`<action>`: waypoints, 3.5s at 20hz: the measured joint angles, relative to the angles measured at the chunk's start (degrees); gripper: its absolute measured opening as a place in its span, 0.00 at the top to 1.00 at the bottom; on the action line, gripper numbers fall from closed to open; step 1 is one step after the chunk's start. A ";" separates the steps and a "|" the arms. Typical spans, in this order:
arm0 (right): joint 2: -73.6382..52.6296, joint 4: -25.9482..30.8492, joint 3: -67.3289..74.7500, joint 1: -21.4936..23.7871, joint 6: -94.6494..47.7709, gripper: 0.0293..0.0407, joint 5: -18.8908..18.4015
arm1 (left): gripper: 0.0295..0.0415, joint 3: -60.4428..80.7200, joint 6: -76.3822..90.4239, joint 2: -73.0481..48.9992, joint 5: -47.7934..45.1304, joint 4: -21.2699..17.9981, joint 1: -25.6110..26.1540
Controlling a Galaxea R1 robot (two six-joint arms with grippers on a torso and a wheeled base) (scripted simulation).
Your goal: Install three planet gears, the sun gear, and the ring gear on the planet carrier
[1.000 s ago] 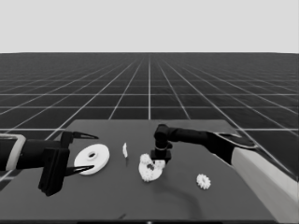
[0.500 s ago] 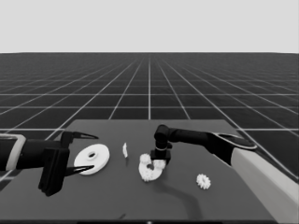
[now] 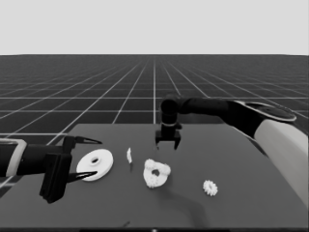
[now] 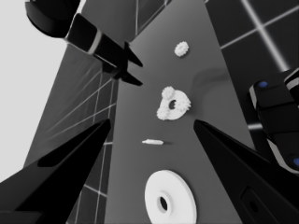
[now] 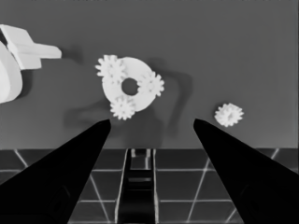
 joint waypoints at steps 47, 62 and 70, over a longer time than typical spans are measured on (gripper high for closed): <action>1.04 1.90 4.61 1.86 6.38 0.85 -0.03 | 0.25 0.00 0.00 0.00 0.00 0.00 0.00; 9.44 -16.38 -11.78 -17.12 -1.61 0.85 4.61 | 0.25 0.00 0.00 0.00 0.00 0.00 0.00; 9.45 -16.44 -11.87 -17.59 1.71 0.85 4.65 | 0.25 0.00 0.00 0.00 0.00 0.00 0.00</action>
